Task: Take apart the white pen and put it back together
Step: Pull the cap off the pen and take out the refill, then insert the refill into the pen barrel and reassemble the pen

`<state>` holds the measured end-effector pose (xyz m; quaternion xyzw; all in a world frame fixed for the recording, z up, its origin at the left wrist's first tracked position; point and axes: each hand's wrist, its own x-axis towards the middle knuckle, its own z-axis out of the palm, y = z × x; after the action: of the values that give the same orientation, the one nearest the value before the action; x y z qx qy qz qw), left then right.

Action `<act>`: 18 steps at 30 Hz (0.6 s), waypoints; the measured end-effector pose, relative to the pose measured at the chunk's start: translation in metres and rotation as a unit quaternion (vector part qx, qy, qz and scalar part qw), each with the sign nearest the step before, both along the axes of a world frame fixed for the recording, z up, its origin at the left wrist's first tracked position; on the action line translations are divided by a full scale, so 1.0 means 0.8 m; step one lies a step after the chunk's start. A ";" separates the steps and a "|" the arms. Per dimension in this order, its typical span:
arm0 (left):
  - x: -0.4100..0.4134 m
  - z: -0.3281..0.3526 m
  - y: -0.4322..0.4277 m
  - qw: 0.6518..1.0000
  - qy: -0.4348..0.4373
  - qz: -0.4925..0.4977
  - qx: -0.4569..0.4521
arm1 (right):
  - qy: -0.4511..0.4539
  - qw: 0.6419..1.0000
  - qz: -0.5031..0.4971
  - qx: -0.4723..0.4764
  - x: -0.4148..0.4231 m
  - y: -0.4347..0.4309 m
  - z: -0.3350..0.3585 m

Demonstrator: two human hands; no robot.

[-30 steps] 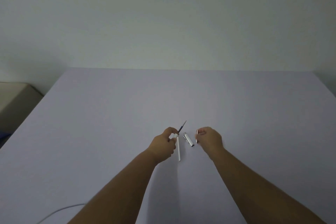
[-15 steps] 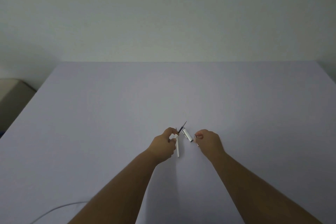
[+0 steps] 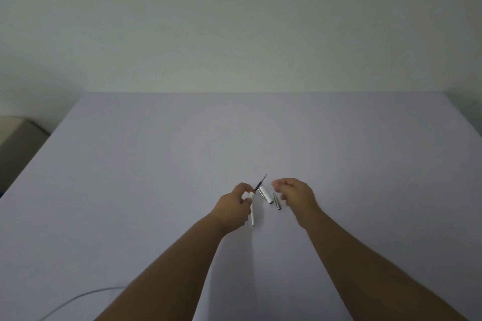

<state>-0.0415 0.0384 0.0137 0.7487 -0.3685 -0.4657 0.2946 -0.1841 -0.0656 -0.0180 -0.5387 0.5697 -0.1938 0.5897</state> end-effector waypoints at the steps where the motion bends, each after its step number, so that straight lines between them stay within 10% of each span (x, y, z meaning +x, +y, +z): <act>1: -0.001 0.001 -0.001 1.000 0.001 -0.001 0.000 | -0.040 0.998 -0.007 0.043 0.004 0.001 0.006; 11: -0.004 -0.002 -0.002 1.000 -0.016 -0.015 0.009 | -0.129 0.979 -0.133 0.084 0.017 -0.020 0.021; 18: 0.000 -0.014 -0.002 0.999 -0.021 0.009 0.028 | 0.222 0.968 0.090 -0.076 -0.012 -0.019 -0.003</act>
<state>-0.0413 0.0366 0.0028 0.7698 -0.3542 -0.4574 0.2698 -0.1937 -0.0809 -0.0204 -0.6609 0.6188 -0.0583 0.4205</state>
